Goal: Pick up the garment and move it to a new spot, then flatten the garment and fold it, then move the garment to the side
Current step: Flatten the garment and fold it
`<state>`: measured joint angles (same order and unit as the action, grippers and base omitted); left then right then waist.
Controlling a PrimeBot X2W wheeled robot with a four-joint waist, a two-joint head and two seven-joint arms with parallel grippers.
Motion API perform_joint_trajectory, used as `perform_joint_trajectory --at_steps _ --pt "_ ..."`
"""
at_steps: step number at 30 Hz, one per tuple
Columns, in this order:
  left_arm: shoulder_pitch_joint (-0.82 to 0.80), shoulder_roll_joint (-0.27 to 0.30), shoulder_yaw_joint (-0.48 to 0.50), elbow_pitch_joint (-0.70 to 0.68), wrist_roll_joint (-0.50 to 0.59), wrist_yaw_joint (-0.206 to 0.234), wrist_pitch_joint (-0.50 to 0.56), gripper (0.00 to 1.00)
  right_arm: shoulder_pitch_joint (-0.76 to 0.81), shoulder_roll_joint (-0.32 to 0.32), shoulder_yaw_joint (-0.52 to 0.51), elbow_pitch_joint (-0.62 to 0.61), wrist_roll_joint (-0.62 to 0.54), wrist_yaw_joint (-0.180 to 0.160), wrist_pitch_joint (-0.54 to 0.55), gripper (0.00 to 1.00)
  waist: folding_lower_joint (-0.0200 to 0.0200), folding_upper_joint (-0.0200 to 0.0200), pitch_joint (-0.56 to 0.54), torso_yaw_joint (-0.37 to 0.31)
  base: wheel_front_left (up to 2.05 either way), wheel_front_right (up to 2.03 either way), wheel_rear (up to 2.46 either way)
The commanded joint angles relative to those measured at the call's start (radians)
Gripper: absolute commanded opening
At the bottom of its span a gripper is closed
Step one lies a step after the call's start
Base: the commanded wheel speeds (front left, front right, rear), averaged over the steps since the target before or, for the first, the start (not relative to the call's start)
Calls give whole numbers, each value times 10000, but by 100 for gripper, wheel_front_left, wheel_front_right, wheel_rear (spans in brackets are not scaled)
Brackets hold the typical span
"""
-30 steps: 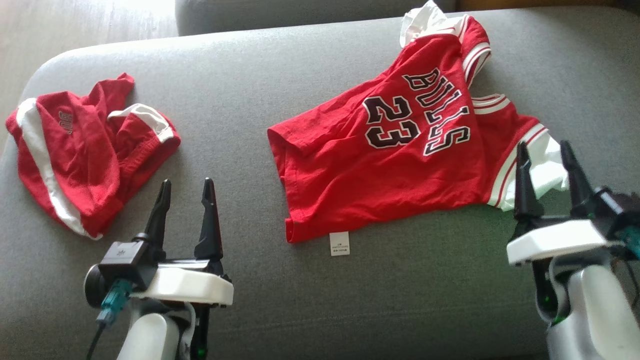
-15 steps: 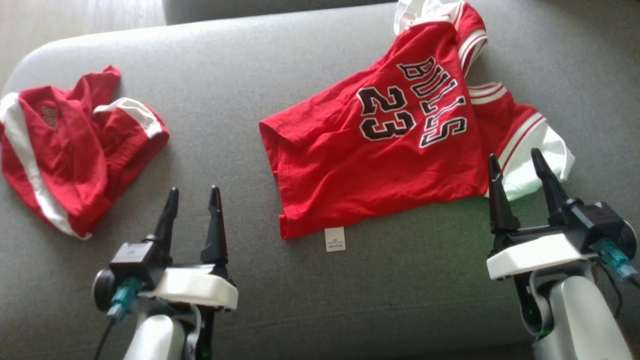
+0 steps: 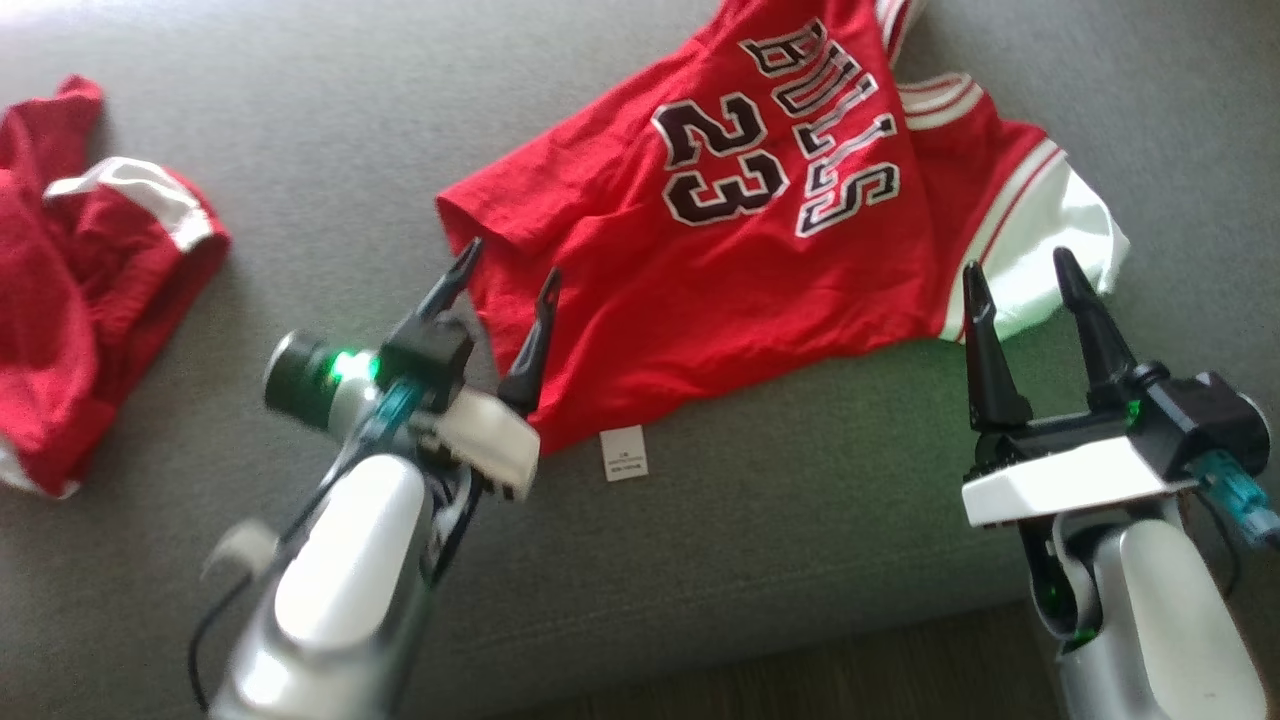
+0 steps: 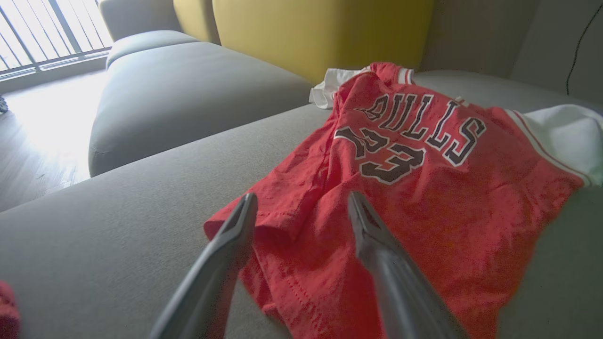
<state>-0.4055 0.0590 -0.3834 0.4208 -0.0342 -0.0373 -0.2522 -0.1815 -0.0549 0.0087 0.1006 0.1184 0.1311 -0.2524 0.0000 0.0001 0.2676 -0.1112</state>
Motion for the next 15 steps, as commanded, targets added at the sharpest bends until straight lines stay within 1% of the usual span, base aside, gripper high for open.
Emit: perform_joint_trajectory --at_steps 1,3,6,15 --pt "-839 238 109 245 285 -64 273 100 -329 47 287 -414 127 -4 -93 100 0 -1 298 -288 0 0 0" --pt "-1349 320 -30 781 519 -78 540 100 -373 47 337 -430 179 -4 -93 100 0 -1 413 -398 0 0 0" --pt "-1914 400 -53 1458 682 29 812 100 -413 47 408 -423 226 -4 -93 100 0 -1 536 -554 0 0 0" --pt "-2800 625 -90 2766 890 275 977 100 -477 47 395 -415 290 -4 -93 100 0 -1 792 -759 0 0 0"
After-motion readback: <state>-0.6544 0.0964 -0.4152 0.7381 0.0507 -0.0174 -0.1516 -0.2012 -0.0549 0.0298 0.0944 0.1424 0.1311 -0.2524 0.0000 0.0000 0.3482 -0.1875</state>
